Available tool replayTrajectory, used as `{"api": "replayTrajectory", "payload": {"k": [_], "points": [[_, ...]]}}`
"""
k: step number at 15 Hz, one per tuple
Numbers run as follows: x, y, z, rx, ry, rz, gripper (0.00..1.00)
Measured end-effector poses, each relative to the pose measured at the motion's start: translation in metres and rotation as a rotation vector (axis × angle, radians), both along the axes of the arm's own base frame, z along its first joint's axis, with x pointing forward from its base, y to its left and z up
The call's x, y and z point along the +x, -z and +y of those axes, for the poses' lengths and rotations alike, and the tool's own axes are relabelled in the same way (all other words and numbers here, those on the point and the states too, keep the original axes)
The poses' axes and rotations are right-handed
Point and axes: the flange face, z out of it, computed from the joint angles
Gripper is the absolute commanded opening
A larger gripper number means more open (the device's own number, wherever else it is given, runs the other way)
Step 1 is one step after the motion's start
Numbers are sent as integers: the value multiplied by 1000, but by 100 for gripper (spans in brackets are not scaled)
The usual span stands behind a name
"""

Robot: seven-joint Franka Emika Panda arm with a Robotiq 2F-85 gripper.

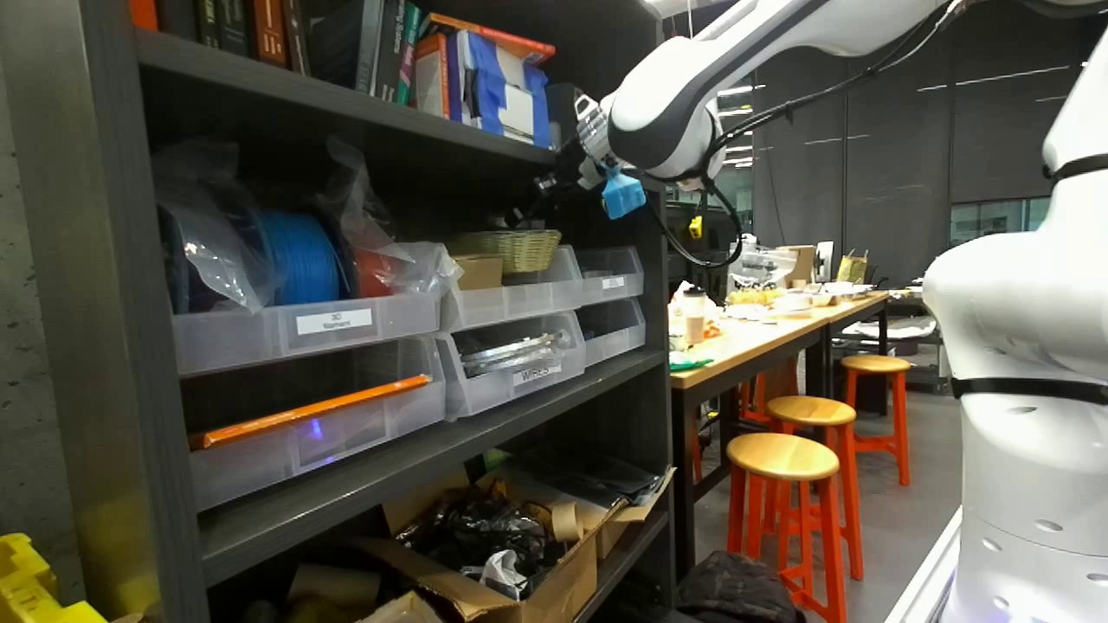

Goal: Remove the silver object from the top left and put it in the basket on the second shelf from the top

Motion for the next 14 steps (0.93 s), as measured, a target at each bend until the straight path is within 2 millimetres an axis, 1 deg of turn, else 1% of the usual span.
{"api": "replayTrajectory", "payload": {"k": [1,2,3,5,7,8,9,10,14], "points": [[3,0,-1,-3,1,0,27],[6,0,-2,-8,2,-1,49],[8,1,-3,-12,2,-1,77],[11,1,-4,-23,-2,-3,77],[12,2,-4,-30,-8,-3,87],[12,3,-4,-33,-11,-2,95],[12,4,-5,-35,-13,0,98],[12,5,-5,-36,-14,2,100],[13,8,-6,-38,-19,7,100]]}}
